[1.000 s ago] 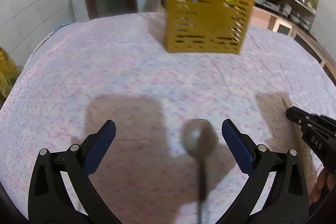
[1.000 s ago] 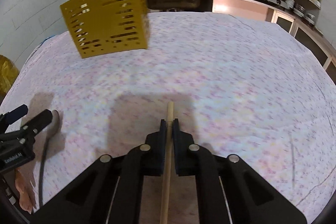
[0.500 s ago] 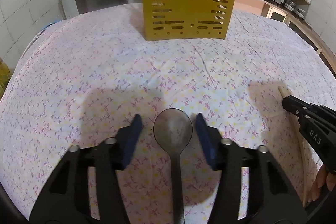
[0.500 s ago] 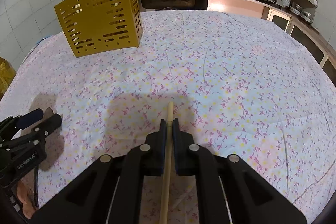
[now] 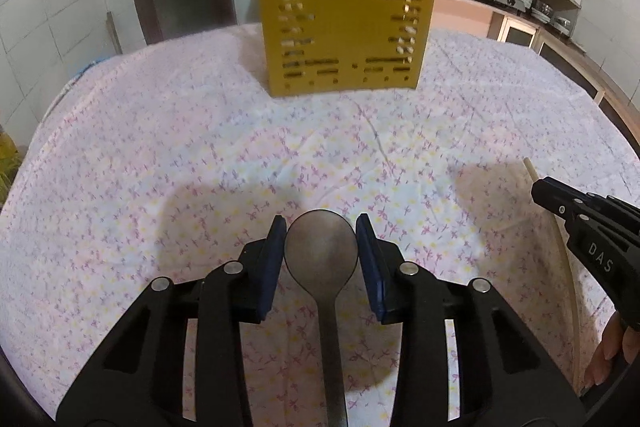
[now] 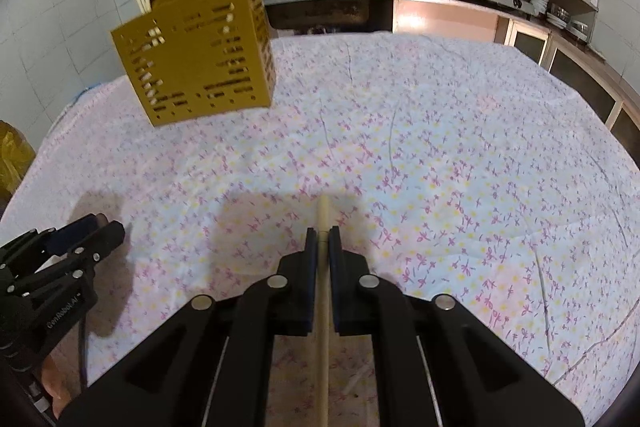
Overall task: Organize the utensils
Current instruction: 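Lift the metal spoon and chopstick and lower them toward the yellow holder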
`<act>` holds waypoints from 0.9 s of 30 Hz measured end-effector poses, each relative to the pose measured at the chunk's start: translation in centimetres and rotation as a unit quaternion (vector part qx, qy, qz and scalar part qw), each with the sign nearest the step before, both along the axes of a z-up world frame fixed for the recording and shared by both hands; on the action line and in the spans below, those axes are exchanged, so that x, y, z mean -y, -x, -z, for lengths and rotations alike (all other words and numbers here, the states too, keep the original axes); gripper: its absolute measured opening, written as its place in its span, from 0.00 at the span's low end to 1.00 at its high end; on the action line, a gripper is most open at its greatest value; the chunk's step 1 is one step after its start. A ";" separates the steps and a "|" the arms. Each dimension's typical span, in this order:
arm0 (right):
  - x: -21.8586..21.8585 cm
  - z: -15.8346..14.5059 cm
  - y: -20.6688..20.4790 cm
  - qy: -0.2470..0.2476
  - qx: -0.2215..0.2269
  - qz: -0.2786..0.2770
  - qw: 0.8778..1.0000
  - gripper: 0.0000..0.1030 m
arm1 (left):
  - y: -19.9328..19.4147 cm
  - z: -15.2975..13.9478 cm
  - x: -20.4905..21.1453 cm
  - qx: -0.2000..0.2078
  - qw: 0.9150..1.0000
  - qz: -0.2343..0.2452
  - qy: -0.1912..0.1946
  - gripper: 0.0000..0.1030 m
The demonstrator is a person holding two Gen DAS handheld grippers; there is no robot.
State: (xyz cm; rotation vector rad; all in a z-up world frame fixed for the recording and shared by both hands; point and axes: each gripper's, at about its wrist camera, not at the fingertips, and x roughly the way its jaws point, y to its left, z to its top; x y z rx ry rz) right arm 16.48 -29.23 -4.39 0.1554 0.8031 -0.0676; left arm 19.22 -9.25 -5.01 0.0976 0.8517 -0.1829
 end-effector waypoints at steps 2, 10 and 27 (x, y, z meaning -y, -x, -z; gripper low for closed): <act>-0.2 -0.7 0.4 -0.005 0.017 -0.002 1.000 0.06 | 0.3 -0.7 -0.2 0.012 1.000 0.000 -0.001 0.34; -1.0 -4.4 2.6 -0.009 0.109 -0.004 0.994 0.06 | 2.1 -4.8 -2.7 0.080 0.997 -0.013 0.017 0.34; -3.0 -9.2 6.5 0.014 0.253 0.007 0.967 0.06 | 6.0 -9.9 -6.0 0.178 0.982 -0.011 0.060 0.34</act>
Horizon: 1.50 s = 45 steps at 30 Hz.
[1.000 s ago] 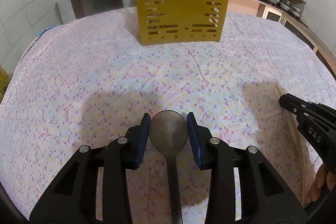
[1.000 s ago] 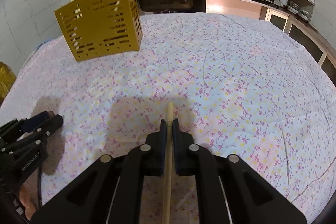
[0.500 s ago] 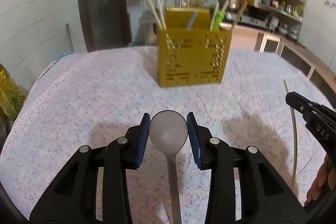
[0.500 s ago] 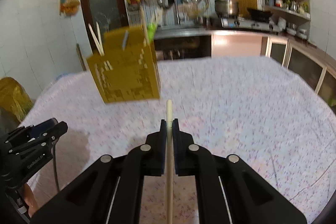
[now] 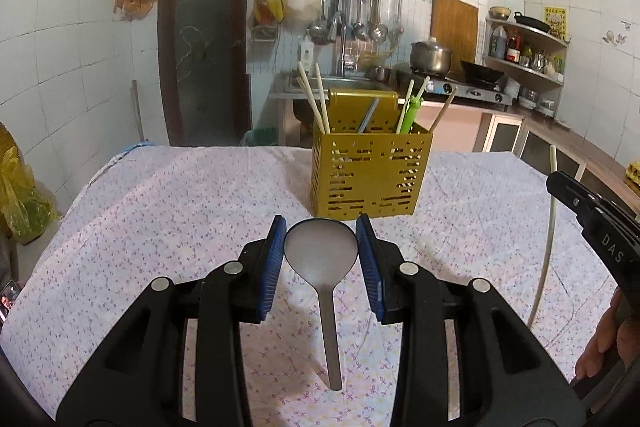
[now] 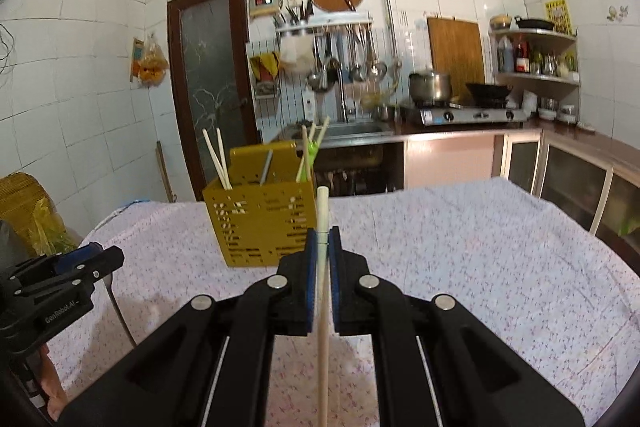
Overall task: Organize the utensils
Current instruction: 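Lift the metal spoon and chopstick and lower them toward the yellow holder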
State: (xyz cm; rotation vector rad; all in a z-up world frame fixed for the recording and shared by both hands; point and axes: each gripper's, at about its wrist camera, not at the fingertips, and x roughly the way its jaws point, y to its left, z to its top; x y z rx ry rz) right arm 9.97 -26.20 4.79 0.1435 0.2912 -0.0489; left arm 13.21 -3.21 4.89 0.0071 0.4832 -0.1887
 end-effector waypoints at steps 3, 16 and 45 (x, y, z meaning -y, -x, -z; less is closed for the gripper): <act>-0.7 -0.3 0.5 0.012 0.015 0.002 1.000 0.06 | 0.1 0.0 -0.3 0.004 1.000 0.002 0.002 0.34; -0.7 -4.8 -0.1 0.008 0.075 -0.003 0.997 0.06 | -0.5 -4.5 -1.2 0.054 0.998 0.008 0.032 0.34; -0.2 -8.9 -20.9 0.005 0.150 -0.009 0.989 0.06 | -20.3 -8.5 4.8 0.127 0.991 0.019 0.038 0.34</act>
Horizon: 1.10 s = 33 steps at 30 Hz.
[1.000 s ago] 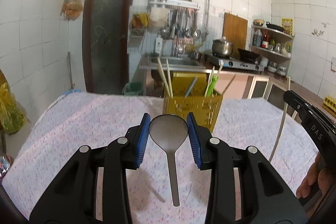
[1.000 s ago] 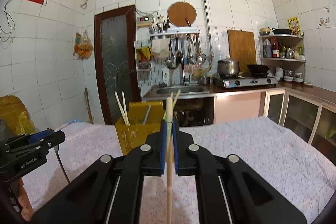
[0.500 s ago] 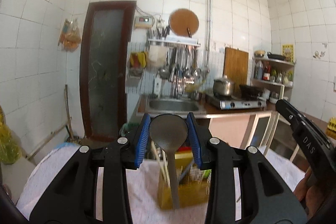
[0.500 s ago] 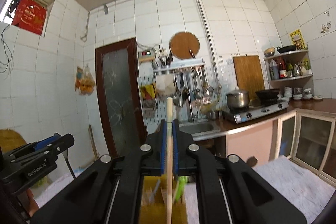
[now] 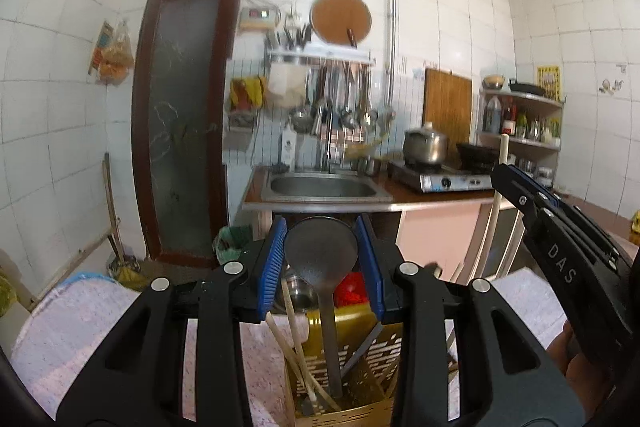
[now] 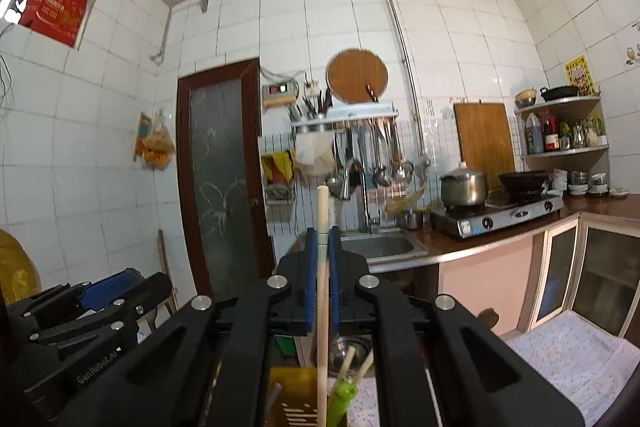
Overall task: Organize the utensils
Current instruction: 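Lift the metal spoon and chopstick and lower them toward the yellow holder, then open the left tool releasing the metal spoon while the right tool releases the chopstick, then withdraw both open tools back from the yellow holder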
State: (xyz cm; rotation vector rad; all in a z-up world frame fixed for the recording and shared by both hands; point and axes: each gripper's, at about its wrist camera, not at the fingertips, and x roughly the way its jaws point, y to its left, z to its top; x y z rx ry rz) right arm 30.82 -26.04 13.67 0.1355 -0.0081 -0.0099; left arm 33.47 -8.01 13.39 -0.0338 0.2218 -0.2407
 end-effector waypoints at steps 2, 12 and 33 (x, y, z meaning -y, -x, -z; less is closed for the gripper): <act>0.2 0.9 -0.6 0.000 -0.012 0.000 1.000 0.06 | -0.5 1.1 -0.1 -0.013 1.000 0.001 0.000 0.34; 1.5 1.5 1.7 0.013 -0.077 0.028 0.997 0.69 | 2.1 1.3 -3.0 -0.052 0.998 -0.019 0.010 0.74; -2.2 11.3 24.4 0.010 -0.172 0.012 0.985 0.96 | 25.9 10.0 -10.4 -0.070 0.995 -0.075 0.002 0.95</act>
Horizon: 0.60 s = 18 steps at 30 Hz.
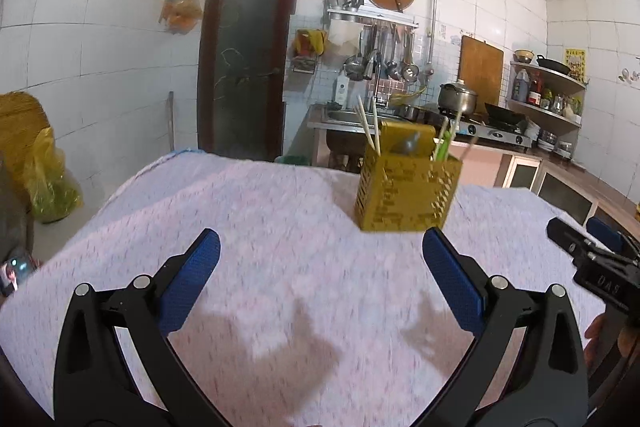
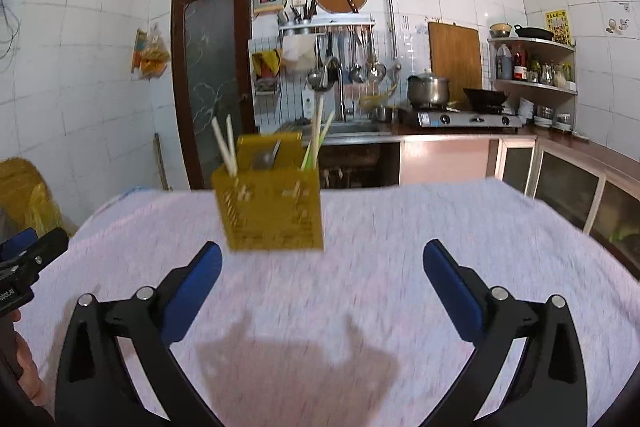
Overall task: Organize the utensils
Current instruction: 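Withdraw both open tools back from the yellow holder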
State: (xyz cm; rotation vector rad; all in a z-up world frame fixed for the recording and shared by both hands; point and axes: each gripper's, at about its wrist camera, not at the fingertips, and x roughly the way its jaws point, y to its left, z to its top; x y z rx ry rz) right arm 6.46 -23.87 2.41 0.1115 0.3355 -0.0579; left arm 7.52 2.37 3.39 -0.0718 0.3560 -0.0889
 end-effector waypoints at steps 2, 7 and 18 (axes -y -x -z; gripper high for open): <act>-0.7 0.9 0.9 0.009 0.000 -0.001 1.000 0.96 | 0.7 0.8 0.3 0.005 1.000 0.000 -0.005 0.95; -1.6 2.4 2.5 0.032 0.015 0.010 0.999 0.96 | 2.0 2.1 0.7 0.021 1.000 -0.002 -0.008 0.95; -2.8 3.5 4.3 0.048 0.041 0.020 0.998 0.96 | 3.8 3.7 2.0 0.049 0.998 0.001 -0.050 0.95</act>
